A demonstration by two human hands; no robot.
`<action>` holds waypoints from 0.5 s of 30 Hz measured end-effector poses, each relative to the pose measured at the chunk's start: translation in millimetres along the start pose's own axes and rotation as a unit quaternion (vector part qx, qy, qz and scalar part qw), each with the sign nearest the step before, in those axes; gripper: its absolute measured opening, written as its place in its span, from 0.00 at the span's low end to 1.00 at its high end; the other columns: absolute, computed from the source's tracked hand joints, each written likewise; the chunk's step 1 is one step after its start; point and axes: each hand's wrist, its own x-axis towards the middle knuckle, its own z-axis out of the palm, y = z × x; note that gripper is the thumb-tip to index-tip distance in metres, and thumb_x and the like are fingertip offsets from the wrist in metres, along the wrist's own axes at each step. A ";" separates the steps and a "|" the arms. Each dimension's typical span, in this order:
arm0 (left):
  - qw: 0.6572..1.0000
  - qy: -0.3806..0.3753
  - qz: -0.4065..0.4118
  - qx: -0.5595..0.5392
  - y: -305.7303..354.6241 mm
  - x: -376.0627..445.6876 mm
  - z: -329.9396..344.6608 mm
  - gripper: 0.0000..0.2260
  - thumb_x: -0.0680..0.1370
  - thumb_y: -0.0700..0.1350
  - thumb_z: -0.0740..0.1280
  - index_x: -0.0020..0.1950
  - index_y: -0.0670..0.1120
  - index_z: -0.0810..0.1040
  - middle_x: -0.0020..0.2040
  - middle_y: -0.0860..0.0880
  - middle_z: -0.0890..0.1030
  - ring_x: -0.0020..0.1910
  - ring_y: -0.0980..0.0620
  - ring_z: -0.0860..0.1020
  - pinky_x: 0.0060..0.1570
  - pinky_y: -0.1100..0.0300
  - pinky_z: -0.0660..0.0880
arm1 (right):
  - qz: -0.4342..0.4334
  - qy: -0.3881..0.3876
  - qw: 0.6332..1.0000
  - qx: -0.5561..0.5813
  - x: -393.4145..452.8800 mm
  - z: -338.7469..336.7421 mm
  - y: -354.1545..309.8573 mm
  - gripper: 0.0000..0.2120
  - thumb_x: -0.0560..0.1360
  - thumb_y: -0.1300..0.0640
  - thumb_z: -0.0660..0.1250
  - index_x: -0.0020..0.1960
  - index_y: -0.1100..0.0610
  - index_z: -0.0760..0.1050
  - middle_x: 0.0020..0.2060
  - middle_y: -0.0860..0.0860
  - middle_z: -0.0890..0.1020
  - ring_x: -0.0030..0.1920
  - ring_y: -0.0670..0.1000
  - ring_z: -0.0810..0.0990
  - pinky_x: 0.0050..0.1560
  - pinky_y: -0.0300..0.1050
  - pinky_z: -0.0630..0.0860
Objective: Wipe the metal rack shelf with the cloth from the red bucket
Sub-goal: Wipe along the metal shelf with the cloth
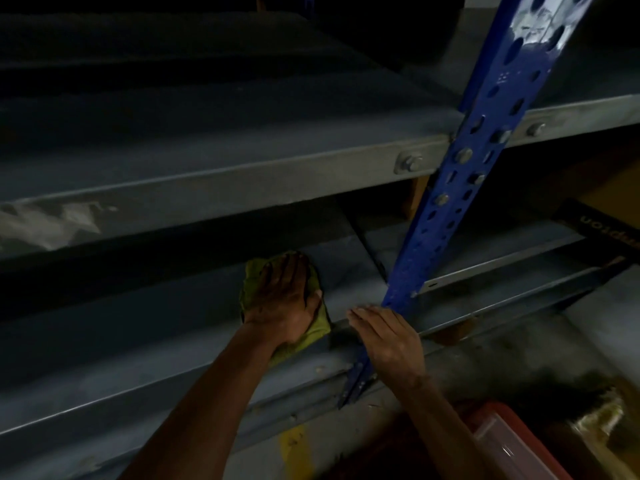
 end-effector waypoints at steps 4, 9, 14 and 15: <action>1.000 -0.014 0.012 0.008 10.6 5.9 1.1 0.39 0.71 0.62 0.32 0.78 0.43 0.46 0.78 0.44 0.49 0.77 0.47 0.47 0.74 0.49 0.43 | 0.008 0.003 1.000 0.015 2.3 -2.1 -3.6 0.13 0.77 0.61 0.62 0.58 0.59 0.81 0.52 0.54 0.84 0.51 0.55 0.83 0.51 0.50 0.80; 0.999 -0.021 0.031 0.006 27.2 3.7 2.0 0.39 0.71 0.61 0.31 0.78 0.43 0.45 0.78 0.44 0.48 0.77 0.46 0.46 0.74 0.49 0.42 | 0.024 0.014 0.999 0.024 3.9 -1.9 -4.9 0.12 0.77 0.61 0.62 0.56 0.59 0.82 0.51 0.53 0.84 0.52 0.53 0.78 0.55 0.48 0.74; 0.999 -0.008 0.052 -0.001 32.0 -5.4 2.0 0.36 0.73 0.60 0.33 0.78 0.44 0.47 0.78 0.44 0.52 0.76 0.45 0.50 0.74 0.49 0.44 | 0.028 0.003 0.999 0.026 5.8 -1.1 -4.0 0.11 0.78 0.61 0.63 0.55 0.59 0.82 0.50 0.53 0.84 0.51 0.54 0.81 0.54 0.48 0.75; 0.998 -0.002 0.059 -0.002 30.9 -9.1 1.8 0.35 0.74 0.60 0.35 0.78 0.44 0.49 0.78 0.45 0.53 0.76 0.46 0.51 0.74 0.49 0.45 | 0.029 0.002 0.999 0.024 6.0 -1.1 -3.9 0.11 0.78 0.61 0.63 0.55 0.59 0.83 0.50 0.53 0.84 0.50 0.54 0.81 0.53 0.48 0.75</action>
